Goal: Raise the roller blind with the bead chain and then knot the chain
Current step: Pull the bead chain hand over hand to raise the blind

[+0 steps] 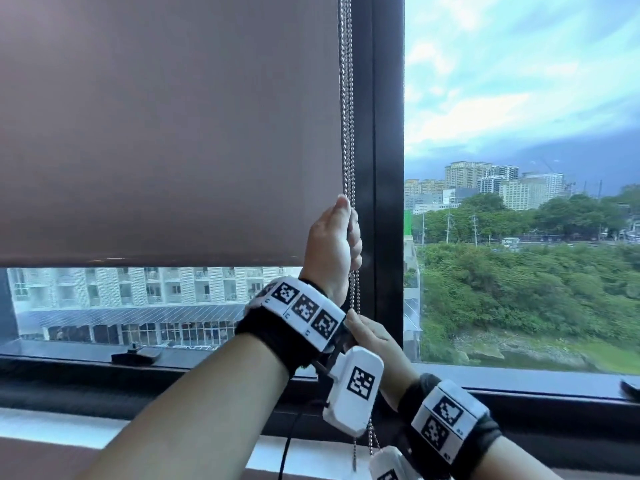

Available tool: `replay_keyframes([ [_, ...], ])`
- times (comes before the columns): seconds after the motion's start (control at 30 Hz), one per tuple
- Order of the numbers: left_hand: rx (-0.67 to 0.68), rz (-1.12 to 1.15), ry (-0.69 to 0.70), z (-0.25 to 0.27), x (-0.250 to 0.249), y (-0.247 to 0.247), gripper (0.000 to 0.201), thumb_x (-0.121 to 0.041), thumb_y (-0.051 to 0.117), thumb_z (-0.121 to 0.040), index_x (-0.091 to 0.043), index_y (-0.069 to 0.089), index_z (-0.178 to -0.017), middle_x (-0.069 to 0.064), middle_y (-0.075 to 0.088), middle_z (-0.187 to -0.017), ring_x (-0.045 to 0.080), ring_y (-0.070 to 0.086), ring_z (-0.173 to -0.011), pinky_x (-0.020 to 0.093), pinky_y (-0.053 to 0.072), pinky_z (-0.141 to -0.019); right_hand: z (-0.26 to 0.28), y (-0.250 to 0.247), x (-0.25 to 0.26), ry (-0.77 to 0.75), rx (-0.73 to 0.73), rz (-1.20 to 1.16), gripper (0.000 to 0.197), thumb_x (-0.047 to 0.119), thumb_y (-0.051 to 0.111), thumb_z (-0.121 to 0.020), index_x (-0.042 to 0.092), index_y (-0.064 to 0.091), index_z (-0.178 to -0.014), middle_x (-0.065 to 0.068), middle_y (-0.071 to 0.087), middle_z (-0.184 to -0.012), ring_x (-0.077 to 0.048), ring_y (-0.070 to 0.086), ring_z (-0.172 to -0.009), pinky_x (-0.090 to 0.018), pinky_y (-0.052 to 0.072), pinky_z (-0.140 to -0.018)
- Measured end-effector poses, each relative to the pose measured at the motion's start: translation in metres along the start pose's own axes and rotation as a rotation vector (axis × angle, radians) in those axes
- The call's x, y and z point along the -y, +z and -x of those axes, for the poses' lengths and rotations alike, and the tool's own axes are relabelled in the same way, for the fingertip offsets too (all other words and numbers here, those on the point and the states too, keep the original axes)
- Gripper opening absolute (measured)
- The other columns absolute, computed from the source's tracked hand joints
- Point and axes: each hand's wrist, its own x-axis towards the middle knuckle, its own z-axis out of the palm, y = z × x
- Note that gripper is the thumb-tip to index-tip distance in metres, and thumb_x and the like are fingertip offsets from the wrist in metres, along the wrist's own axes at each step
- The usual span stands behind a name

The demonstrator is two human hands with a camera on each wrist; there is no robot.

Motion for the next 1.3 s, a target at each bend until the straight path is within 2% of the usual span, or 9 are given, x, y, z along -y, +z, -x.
replay_keyframes([
  [0.17, 0.03, -0.037, -0.056, 0.018, 0.018, -0.013, 0.046, -0.037, 0.032, -0.1, -0.022, 0.037, -0.057, -0.009, 0.027, -0.046, 0.008, 0.02, -0.038, 0.021, 0.02, -0.037, -0.012, -0.012, 0.044, -0.068, -0.068, 0.008, 0.057, 0.066, 0.031, -0.084, 0.017, 0.06, -0.093, 0.006, 0.063, -0.073, -0.011, 0.059, -0.071, -0.038, 0.049, -0.076],
  [0.33, 0.073, -0.083, -0.104, 0.043, 0.028, -0.02, 0.04, -0.033, 0.032, -0.101, -0.013, 0.051, -0.071, -0.007, 0.034, -0.048, 0.008, 0.025, -0.038, 0.021, 0.024, -0.036, -0.037, -0.013, 0.099, -0.218, -0.142, 0.056, 0.044, 0.045, 0.037, -0.096, 0.011, 0.054, -0.117, -0.02, 0.063, -0.108, -0.018, 0.062, -0.087, -0.028, 0.053, -0.075],
  [0.5, 0.097, -0.157, -0.125, 0.061, 0.034, -0.023, 0.043, -0.032, 0.033, -0.1, -0.018, 0.037, -0.06, -0.005, 0.032, -0.048, 0.01, 0.024, -0.043, 0.025, 0.02, -0.045, -0.048, -0.004, 0.14, -0.244, -0.07, 0.019, 0.037, 0.038, 0.04, -0.098, 0.009, 0.047, -0.12, -0.007, 0.061, -0.078, -0.016, 0.057, -0.062, -0.029, 0.051, -0.06],
  [0.67, 0.128, -0.263, -0.287, 0.085, 0.061, -0.042, 0.041, -0.05, 0.039, -0.091, -0.012, 0.049, -0.082, 0.009, 0.051, -0.067, 0.024, 0.049, -0.061, 0.033, 0.04, -0.057, -0.048, 0.002, 0.14, -0.149, -0.008, -0.139, 0.044, 0.052, 0.032, -0.096, 0.02, 0.04, -0.067, 0.004, 0.029, -0.052, -0.012, 0.021, -0.044, -0.023, 0.019, -0.038],
  [0.83, 0.26, -0.212, -0.34, 0.091, 0.068, -0.053, 0.052, -0.063, 0.028, -0.088, -0.021, 0.055, -0.071, 0.001, 0.049, -0.061, 0.016, 0.048, -0.055, 0.03, 0.037, -0.056, -0.041, 0.002, 0.115, -0.07, 0.027, -0.303, 0.049, 0.052, 0.032, -0.096, 0.024, 0.026, -0.056, 0.008, 0.02, -0.046, -0.01, 0.011, -0.041, -0.02, 0.01, -0.037],
  [0.93, 0.296, -0.138, -0.304, 0.071, 0.058, -0.057, 0.077, -0.069, 0.013, -0.083, -0.016, 0.059, -0.113, 0.01, 0.067, -0.103, 0.023, 0.064, -0.094, 0.039, 0.047, -0.087, -0.034, 0.005, 0.101, -0.023, 0.059, -0.384, 0.049, 0.051, 0.035, -0.095, 0.024, 0.027, -0.055, 0.008, 0.021, -0.044, -0.01, 0.011, -0.039, -0.021, 0.009, -0.036],
  [1.0, 0.321, -0.089, -0.242, 0.051, 0.04, -0.054, 0.083, -0.069, 0.009, -0.083, -0.013, 0.05, -0.129, 0.012, 0.062, -0.125, 0.022, 0.059, -0.116, 0.044, 0.043, -0.1, -0.027, 0.01, 0.089, 0.014, 0.06, -0.41, 0.052, 0.05, 0.036, -0.095, 0.024, 0.031, -0.051, 0.008, 0.022, -0.042, -0.008, 0.013, -0.036, -0.02, 0.008, -0.035],
  [1.2, 0.342, 0.049, -0.112, -0.003, -0.022, -0.034, 0.054, -0.049, 0.021, -0.098, -0.011, 0.055, -0.114, 0.006, 0.068, -0.086, 0.019, 0.069, -0.078, 0.029, 0.054, -0.069, -0.013, 0.015, 0.058, 0.07, 0.049, -0.36, 0.048, 0.056, 0.044, -0.087, 0.024, 0.033, -0.053, 0.009, 0.024, -0.044, -0.009, 0.013, -0.038, -0.023, 0.008, -0.036],
  [1.3, 0.259, 0.064, -0.1, -0.014, -0.036, -0.018, 0.043, -0.046, 0.029, -0.099, -0.015, 0.059, -0.098, -0.003, 0.055, -0.062, 0.008, 0.051, -0.051, 0.02, 0.04, -0.047, -0.012, 0.015, 0.044, 0.096, 0.005, -0.327, 0.046, 0.051, 0.042, -0.091, 0.022, 0.033, -0.056, 0.006, 0.026, -0.049, -0.012, 0.019, -0.045, -0.033, 0.012, -0.048],
])
